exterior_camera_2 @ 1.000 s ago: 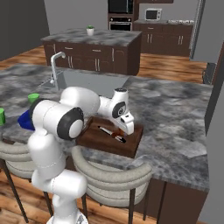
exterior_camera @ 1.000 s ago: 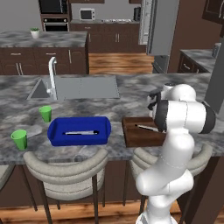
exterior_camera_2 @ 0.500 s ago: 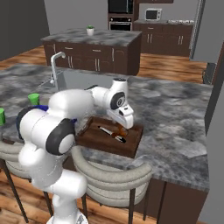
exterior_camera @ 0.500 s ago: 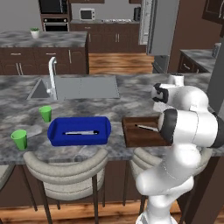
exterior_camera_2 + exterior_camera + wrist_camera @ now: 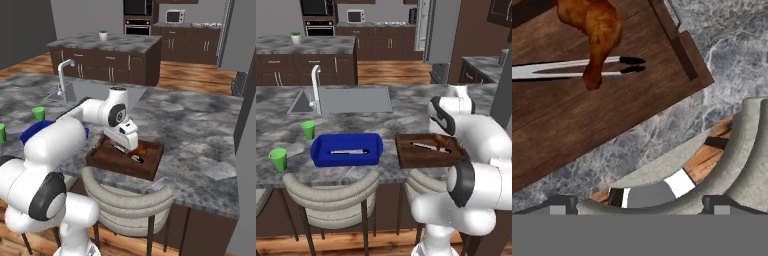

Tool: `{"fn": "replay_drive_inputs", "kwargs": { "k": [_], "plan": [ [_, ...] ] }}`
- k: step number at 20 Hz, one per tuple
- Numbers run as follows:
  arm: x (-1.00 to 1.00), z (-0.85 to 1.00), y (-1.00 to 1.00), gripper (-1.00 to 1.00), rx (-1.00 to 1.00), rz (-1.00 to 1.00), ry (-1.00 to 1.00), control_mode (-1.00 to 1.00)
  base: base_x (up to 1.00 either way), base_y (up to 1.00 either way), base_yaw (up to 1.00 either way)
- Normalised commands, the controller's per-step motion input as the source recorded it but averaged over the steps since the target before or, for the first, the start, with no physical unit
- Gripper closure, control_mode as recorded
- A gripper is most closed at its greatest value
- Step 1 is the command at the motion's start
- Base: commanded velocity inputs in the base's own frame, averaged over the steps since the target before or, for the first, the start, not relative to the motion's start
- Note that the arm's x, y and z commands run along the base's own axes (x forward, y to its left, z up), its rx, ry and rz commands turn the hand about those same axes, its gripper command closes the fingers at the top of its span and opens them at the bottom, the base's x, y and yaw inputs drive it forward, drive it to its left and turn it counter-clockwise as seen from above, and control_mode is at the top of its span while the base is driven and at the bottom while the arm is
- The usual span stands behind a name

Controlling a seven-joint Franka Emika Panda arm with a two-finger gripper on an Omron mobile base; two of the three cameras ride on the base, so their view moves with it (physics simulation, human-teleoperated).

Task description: Gather the broccoli and squash from the fridge and place them on a tray on the dining counter. Then gather the chicken drumsticks from the fridge and place them on the other tray.

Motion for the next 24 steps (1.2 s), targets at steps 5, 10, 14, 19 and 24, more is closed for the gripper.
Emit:
{"fn": "replay_drive_inputs", "kwargs": {
  "k": [5, 10, 14, 19, 24],
  "plan": [
    [-0.83, 0.17, 0.55, -1.0, -0.04, 0.11, 0.0, -1.0, 0.0, 0.0, 0.0],
    [-0.69, 0.01, 0.31, -1.0, -0.02, 0.08, -0.03, -1.0, 0.0, 0.0, 0.0],
    [-0.08, 0.0, 0.0, -1.0, 0.0, 0.0, 0.0, -1.0, 0.0, 0.0, 0.0],
    [0.0, 0.0, 0.0, -1.0, 0.0, 0.0, 0.0, 1.0, -0.47, 0.35, 0.04],
    [0.0, 0.0, 0.0, -1.0, 0.0, 0.0, 0.0, 1.0, -0.57, 0.99, 0.04]
  ]
}}
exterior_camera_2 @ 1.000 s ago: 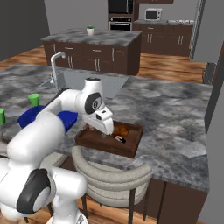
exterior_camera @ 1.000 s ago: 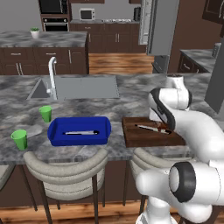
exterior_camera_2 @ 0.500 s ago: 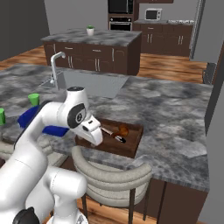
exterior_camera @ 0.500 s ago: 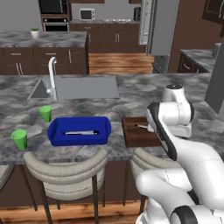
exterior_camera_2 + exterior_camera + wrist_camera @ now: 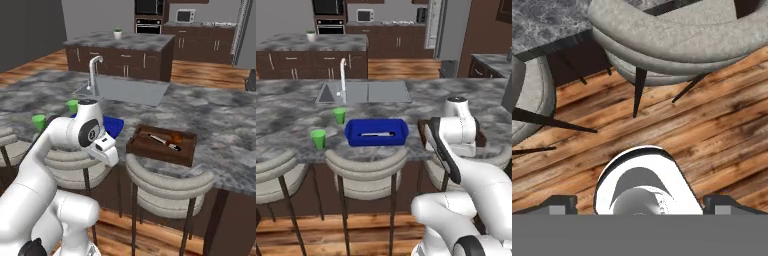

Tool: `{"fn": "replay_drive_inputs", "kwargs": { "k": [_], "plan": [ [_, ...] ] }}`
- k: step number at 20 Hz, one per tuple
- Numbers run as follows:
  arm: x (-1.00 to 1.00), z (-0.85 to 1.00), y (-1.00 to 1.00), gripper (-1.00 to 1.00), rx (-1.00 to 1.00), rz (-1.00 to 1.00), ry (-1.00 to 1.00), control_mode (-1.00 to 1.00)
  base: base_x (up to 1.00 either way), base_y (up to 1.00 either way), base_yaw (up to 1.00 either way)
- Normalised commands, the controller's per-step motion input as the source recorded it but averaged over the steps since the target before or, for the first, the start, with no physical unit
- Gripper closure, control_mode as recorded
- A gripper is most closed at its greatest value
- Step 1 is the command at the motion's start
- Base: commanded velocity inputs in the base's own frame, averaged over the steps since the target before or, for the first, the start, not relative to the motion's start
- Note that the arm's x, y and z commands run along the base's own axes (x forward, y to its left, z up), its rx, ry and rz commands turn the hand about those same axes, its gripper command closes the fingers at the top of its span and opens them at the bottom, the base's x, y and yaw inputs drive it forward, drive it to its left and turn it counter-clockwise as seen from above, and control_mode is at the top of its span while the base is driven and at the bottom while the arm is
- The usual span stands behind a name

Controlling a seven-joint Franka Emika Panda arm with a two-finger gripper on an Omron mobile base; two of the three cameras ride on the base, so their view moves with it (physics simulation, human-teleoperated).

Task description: Gather the broccoli and squash from the fridge and place them on a tray on the dining counter. Then gather the chicken drumsticks from the fridge and place them on the other tray.

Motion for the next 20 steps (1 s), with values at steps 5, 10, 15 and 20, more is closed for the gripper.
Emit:
{"fn": "replay_drive_inputs", "kwargs": {
  "k": [5, 10, 15, 20],
  "plan": [
    [0.0, 0.0, 0.0, -1.0, 0.0, 0.0, 0.0, 1.0, -0.49, 1.0, 0.0],
    [0.0, 0.0, 0.0, -1.0, 0.0, 0.0, 0.0, 1.0, -0.29, 1.0, 0.0],
    [0.0, 0.0, 0.0, -1.0, 0.0, 0.0, 0.0, 1.0, -0.02, 1.0, 0.0],
    [0.0, 0.0, 0.0, -1.0, 0.0, 0.0, 0.0, 1.0, 0.0, 1.0, -0.02]
  ]
}}
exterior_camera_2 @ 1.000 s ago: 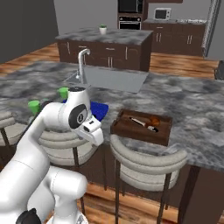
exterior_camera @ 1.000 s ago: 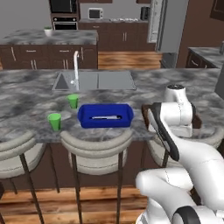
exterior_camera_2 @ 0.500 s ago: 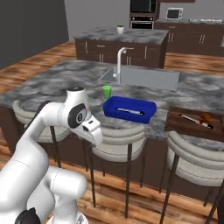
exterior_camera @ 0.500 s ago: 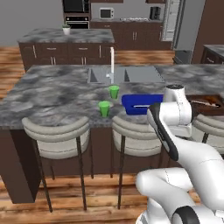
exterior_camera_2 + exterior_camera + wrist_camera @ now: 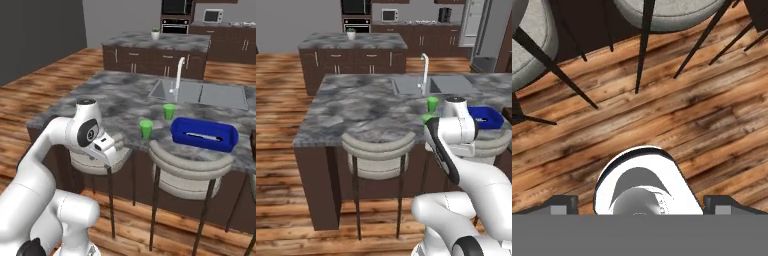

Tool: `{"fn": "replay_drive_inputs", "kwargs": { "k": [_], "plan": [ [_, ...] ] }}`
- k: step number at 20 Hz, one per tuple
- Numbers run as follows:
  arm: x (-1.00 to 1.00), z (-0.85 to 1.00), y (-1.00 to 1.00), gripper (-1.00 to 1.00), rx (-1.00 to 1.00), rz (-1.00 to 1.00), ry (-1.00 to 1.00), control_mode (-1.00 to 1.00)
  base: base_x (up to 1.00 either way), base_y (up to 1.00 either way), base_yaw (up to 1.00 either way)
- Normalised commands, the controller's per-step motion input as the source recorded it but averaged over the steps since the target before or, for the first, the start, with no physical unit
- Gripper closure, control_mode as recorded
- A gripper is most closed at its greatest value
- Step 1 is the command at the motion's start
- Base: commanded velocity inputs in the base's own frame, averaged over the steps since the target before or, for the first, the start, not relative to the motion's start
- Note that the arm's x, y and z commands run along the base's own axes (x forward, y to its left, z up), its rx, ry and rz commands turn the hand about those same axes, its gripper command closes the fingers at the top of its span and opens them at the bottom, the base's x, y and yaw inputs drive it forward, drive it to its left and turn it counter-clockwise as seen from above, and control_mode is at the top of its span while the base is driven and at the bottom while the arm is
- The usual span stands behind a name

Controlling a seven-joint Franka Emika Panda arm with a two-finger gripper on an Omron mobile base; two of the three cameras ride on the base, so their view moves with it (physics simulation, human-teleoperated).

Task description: Gather the broccoli and squash from the fridge and place them on a tray on the dining counter. Then gather the chicken drumsticks from the fridge and place them on the other tray.

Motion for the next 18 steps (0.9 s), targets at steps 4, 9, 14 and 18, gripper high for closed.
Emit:
{"fn": "replay_drive_inputs", "kwargs": {
  "k": [4, 9, 14, 18],
  "plan": [
    [0.0, 0.0, 0.0, -1.0, 0.0, 0.0, 0.0, 1.0, 0.0, 1.0, -0.04],
    [0.0, 0.0, 0.0, -1.0, 0.0, 0.0, 0.0, 1.0, 0.03, 1.0, -0.07],
    [0.0, 0.0, 0.0, -1.0, 0.0, 0.0, 0.0, 1.0, 0.22, 1.0, -0.12],
    [0.0, 0.0, 0.0, -1.0, 0.0, 0.0, 0.0, 1.0, 0.38, 1.0, -0.17]
  ]
}}
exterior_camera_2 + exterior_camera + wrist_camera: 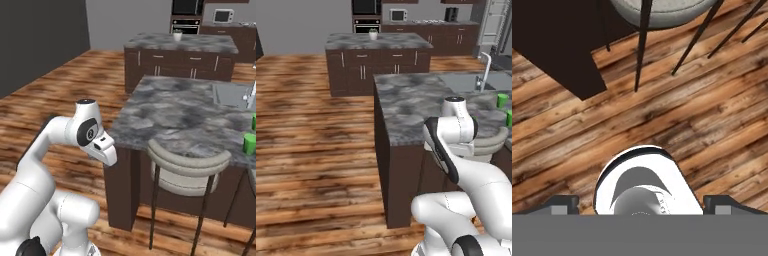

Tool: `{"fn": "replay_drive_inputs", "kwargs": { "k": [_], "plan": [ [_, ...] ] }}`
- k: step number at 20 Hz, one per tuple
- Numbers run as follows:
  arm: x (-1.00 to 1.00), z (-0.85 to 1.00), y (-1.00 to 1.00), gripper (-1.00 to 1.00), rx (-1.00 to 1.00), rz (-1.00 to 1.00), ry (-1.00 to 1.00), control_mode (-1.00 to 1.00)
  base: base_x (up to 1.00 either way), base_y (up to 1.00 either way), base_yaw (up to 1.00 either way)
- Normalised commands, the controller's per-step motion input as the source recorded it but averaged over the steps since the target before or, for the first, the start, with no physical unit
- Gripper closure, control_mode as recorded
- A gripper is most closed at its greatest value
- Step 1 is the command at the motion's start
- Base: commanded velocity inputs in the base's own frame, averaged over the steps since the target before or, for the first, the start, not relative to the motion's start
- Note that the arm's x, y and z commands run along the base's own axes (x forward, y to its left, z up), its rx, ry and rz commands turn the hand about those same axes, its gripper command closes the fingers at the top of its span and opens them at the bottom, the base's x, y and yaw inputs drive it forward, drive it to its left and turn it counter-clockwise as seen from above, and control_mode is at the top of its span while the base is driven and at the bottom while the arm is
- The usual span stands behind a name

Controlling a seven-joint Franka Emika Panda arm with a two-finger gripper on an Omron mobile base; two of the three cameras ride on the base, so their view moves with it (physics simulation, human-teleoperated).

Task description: Gather the broccoli and squash from the fridge and place them on a tray on the dining counter. Then gather the chicken drumsticks from the fridge and place them on the other tray.

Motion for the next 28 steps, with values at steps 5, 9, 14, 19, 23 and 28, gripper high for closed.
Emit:
{"fn": "replay_drive_inputs", "kwargs": {
  "k": [5, 9, 14, 19, 23, 28],
  "plan": [
    [0.0, 0.0, 0.0, -1.0, 0.0, 0.0, 0.0, 1.0, 0.47, 1.0, -0.21],
    [0.0, 0.0, 0.0, -1.0, 0.0, 0.0, 0.0, 1.0, 0.65, 0.97, -0.34],
    [0.0, 0.0, 0.0, -1.0, 0.0, 0.0, 0.0, 1.0, 0.71, 0.92, -0.36],
    [0.0, 0.0, 0.0, -1.0, 0.0, 0.0, 0.0, 1.0, 0.63, 0.89, -0.39],
    [0.0, 0.0, 0.0, -1.0, 0.0, 0.0, 0.0, 1.0, 0.63, 0.88, -0.4],
    [0.0, 0.0, 0.0, -1.0, 0.0, 0.0, 0.0, 1.0, 0.65, 0.88, -0.4]
  ]
}}
